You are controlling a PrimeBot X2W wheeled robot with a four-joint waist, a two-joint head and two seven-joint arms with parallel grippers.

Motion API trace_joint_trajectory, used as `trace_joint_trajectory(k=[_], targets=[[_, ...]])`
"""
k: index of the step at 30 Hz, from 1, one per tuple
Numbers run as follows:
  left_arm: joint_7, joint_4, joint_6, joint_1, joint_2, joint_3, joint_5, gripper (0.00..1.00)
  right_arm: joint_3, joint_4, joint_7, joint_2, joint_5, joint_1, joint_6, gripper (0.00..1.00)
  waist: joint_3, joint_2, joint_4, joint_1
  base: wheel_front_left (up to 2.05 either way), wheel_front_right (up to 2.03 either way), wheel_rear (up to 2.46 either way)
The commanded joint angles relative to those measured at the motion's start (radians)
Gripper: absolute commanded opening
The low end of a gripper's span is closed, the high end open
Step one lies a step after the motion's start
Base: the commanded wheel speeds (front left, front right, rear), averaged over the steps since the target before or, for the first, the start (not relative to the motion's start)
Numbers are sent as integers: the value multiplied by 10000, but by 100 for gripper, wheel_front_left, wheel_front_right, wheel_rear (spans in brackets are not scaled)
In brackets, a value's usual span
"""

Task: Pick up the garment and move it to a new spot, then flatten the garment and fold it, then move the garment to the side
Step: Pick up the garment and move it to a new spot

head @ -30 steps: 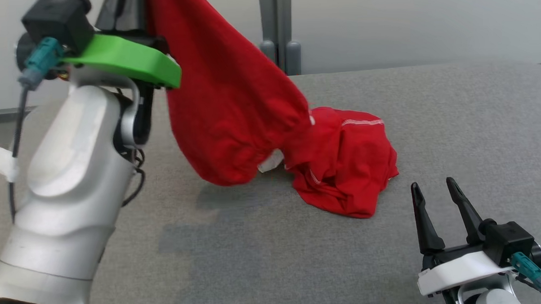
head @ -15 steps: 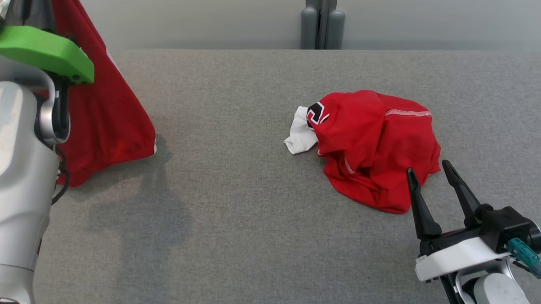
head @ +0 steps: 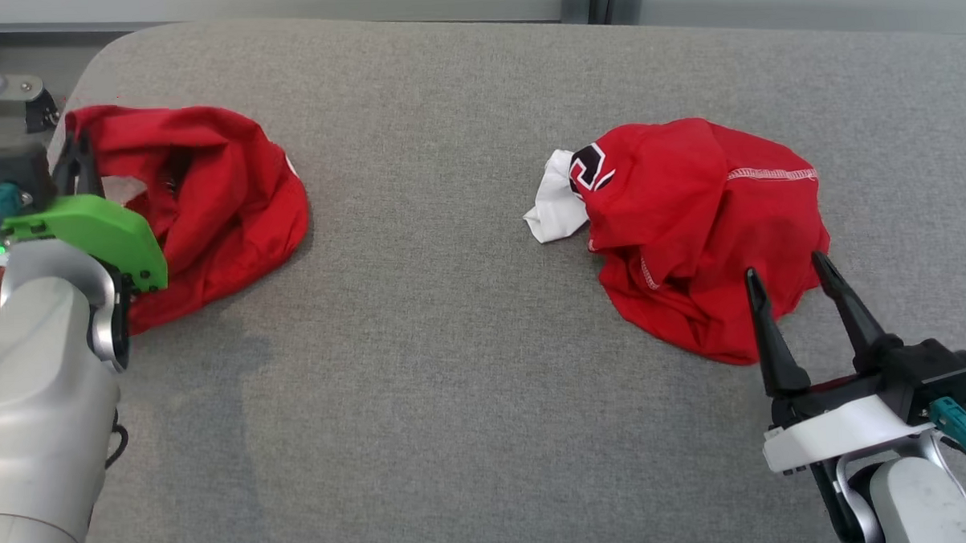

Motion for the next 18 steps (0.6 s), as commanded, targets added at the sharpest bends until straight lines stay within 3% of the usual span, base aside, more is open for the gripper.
trace_joint_trajectory(k=[1,8,9,10,11,18], targets=[[-30,255,65,139,-120,-33,58,0,-47,-75,38,-117,-56,-169,-10,100,252,0,86,0,0,0,0],[154,1650,65,378,-656,-85,-181,0,64,-344,314,-380,-149,-487,-10,100,599,0,199,0,0,0,0],[139,1760,76,366,-687,-81,-195,12,68,-367,333,-393,-153,-511,-12,100,613,0,215,0,0,0,0],[112,1868,86,352,-717,-88,-188,52,73,-390,368,-398,-154,-535,-12,100,619,0,237,0,0,0,0],[97,1963,140,335,-759,-73,-212,100,67,-402,387,-405,-157,-557,-10,100,609,0,273,0,0,0,0],[-89,1436,301,0,-860,25,-6,100,-193,-368,333,-416,-99,-473,-10,100,237,0,523,0,0,0,0]])
